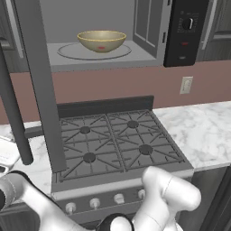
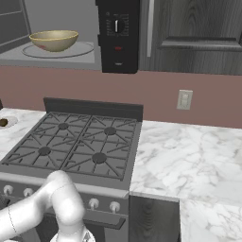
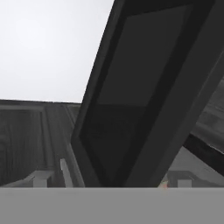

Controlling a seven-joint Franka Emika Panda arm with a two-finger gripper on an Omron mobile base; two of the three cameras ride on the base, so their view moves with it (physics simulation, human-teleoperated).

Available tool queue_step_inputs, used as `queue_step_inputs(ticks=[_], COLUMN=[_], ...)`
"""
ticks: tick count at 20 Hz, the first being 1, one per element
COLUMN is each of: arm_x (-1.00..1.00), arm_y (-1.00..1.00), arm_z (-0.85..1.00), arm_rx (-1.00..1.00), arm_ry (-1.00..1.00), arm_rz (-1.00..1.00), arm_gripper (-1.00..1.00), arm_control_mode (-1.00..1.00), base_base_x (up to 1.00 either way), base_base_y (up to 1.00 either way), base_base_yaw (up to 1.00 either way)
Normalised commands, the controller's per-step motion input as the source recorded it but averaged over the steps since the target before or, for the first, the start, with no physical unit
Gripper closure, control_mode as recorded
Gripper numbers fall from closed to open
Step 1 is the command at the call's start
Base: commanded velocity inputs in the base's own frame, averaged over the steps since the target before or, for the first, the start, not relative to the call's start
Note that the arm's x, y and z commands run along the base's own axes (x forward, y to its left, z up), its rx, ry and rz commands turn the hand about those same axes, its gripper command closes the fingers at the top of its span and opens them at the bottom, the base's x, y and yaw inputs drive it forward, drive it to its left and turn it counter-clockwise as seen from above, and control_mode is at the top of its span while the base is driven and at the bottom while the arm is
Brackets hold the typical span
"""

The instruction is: Remove the kiwi from the bowl and place it on the small plate. Then place the bowl with only the shrimp in the microwave, close the door, and press the start button to microwave the shrimp.

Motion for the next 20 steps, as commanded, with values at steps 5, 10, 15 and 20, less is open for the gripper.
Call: queue_step_inputs(ticks=[5,10,15,20], arm_x=[-0.09,-0.27,-0.28,-0.23], arm_y=[0.0,-0.05,-0.48,-0.93], arm_z=[0.36,0.17,0.3,0.21], arm_rx=[0.22,0.4,0.52,0.35], arm_ry=[-0.3,-0.18,-0.02,-0.13], arm_rz=[0.0,-0.05,-0.04,0.0], arm_gripper=[-1.0,-1.0,-1.0,-1.0], arm_control_mode=[-1.0,-1.0,-1.0,-1.0], base_base_x=[0.0,0.0,0.0,0.0], base_base_y=[0.0,0.0,0.0,0.0], base_base_yaw=[0.0,0.0,0.0,0.0])
